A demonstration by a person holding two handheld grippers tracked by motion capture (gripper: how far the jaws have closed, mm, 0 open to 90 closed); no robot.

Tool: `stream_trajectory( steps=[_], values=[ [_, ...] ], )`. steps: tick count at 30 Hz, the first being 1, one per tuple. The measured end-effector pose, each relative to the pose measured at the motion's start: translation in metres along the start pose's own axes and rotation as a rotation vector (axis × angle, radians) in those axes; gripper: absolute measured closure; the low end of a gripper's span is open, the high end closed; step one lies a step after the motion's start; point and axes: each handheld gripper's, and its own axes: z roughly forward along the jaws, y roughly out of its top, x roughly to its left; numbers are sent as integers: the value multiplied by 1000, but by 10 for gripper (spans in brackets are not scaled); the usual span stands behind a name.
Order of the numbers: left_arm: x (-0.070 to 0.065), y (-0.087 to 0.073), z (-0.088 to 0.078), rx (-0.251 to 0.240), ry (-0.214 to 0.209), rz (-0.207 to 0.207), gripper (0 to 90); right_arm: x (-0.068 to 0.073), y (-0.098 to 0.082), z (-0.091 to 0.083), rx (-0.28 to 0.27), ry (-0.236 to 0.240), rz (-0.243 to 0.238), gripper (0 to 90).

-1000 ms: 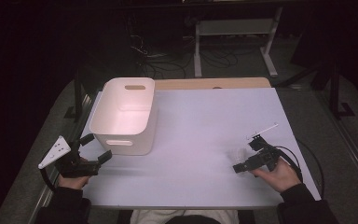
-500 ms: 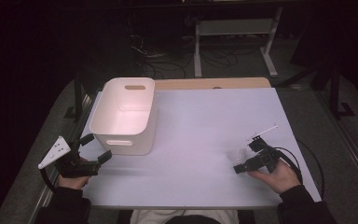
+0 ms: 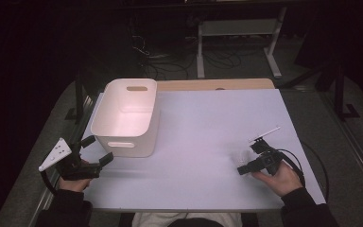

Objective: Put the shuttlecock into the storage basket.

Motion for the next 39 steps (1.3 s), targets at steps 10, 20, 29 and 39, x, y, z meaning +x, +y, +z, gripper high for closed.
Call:
stream_trajectory(
  steps=[10,20,29,39],
  values=[
    [0,0,0,0,0,0,0,0,1,2,14,-3,7,599],
    [0,0,0,0,0,-1,0,0,1,3,31,0,12,637],
    [0,0,0,-1,-1,1,0,1,2,0,31,-13,9,638],
    [0,0,0,0,0,1,0,2,3,-10,4,-17,-2,638]
  ],
)
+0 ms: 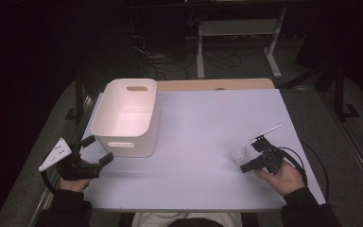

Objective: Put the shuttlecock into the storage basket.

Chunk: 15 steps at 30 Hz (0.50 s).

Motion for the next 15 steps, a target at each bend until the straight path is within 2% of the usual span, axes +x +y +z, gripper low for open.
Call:
stream_trajectory(
  steps=[15],
  values=[
    [0,0,0,-1,-2,-2,0,8,10,-20,-49,-4,-31,638]
  ],
)
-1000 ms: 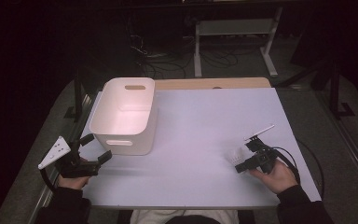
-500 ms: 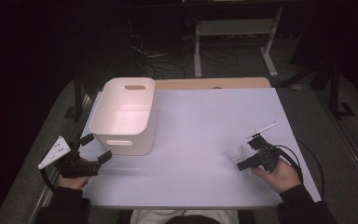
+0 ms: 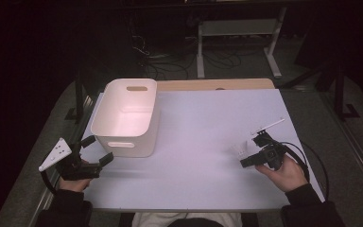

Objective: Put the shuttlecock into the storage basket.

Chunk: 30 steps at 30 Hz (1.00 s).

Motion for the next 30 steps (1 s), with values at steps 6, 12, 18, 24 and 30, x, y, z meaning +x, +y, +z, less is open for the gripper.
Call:
stream_trajectory(
  steps=[6,12,18,24,30],
  values=[
    [0,0,0,0,0,-1,0,9,9,-10,-23,-2,-32,638],
    [0,0,0,-1,-1,-1,0,14,16,-17,-42,0,-53,639],
    [0,0,0,-2,-1,-3,0,17,21,-22,-54,1,-58,639],
    [0,0,0,-2,-1,-2,0,20,25,-25,-65,5,-65,638],
    [0,0,0,-3,-1,-3,0,25,32,-31,-84,8,-84,639]
  ],
)
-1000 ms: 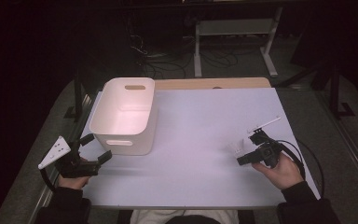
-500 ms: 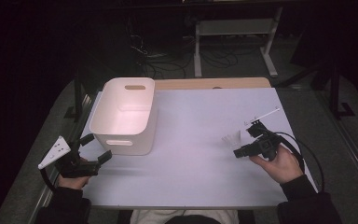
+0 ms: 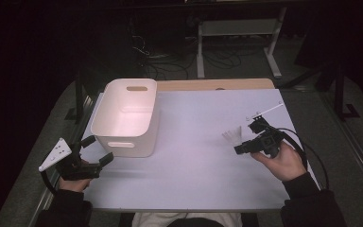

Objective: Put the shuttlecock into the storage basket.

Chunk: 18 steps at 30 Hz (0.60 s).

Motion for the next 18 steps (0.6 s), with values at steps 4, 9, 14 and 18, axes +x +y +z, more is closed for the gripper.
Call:
stream_trajectory(
  steps=[4,9,14,18],
  values=[
    [0,0,0,0,-1,0,0,2,3,-3,-5,-1,-7,639],
    [0,0,0,-1,-2,0,0,9,13,-8,-19,-1,-29,639],
    [0,0,0,0,-1,1,0,14,23,-12,-27,1,-50,639],
    [0,0,0,0,-2,1,0,18,30,-15,-36,1,-63,638]
  ],
)
